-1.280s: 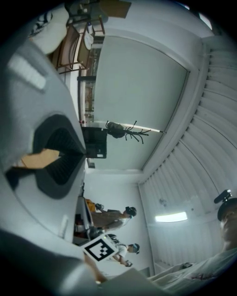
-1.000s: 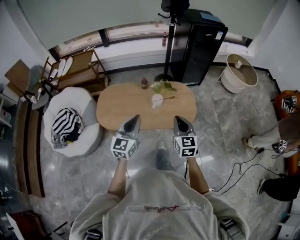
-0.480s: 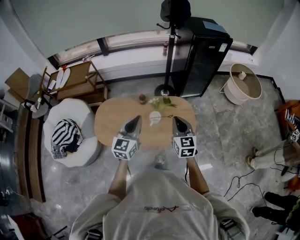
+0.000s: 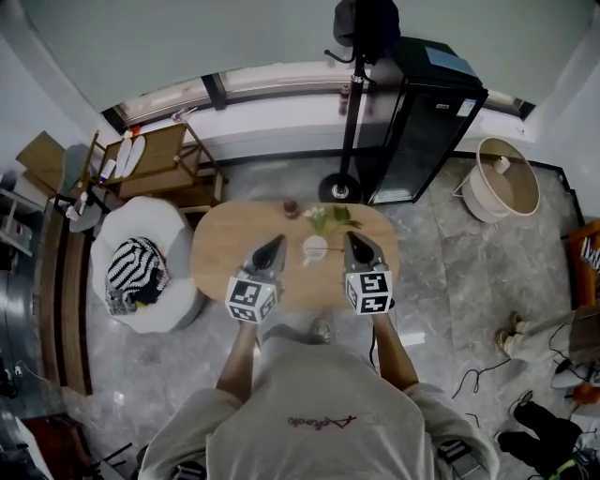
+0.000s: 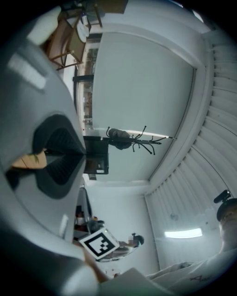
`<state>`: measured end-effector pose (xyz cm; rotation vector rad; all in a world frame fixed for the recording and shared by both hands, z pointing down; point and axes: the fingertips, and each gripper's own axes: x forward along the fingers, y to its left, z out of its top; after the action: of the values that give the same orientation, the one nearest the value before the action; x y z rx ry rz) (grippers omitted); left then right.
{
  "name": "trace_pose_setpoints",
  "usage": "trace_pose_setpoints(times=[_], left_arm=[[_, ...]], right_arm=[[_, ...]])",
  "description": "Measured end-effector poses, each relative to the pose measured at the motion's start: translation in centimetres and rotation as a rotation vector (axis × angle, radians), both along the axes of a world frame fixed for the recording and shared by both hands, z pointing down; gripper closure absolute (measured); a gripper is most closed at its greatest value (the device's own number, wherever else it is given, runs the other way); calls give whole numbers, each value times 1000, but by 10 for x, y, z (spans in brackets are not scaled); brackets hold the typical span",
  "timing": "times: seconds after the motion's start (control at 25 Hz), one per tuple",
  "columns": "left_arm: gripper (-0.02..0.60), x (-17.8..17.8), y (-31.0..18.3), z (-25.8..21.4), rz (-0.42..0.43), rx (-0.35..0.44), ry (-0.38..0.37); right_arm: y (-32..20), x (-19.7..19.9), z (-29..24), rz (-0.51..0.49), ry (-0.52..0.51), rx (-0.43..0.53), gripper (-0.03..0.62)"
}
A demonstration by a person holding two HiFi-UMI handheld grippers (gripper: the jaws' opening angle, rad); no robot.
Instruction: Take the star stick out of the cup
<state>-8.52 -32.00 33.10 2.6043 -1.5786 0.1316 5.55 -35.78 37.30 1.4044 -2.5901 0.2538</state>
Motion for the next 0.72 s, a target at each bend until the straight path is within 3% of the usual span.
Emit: trace_pose_setpoints(times=[0.28, 0.72], left_arm=[[580, -18, -13, 23, -24, -47, 2], [580, -27, -43, 77, 13, -171, 38]], right_arm=[[-19, -18, 19, -27, 11, -33, 591], [-57, -39, 56, -22, 42, -117, 591]])
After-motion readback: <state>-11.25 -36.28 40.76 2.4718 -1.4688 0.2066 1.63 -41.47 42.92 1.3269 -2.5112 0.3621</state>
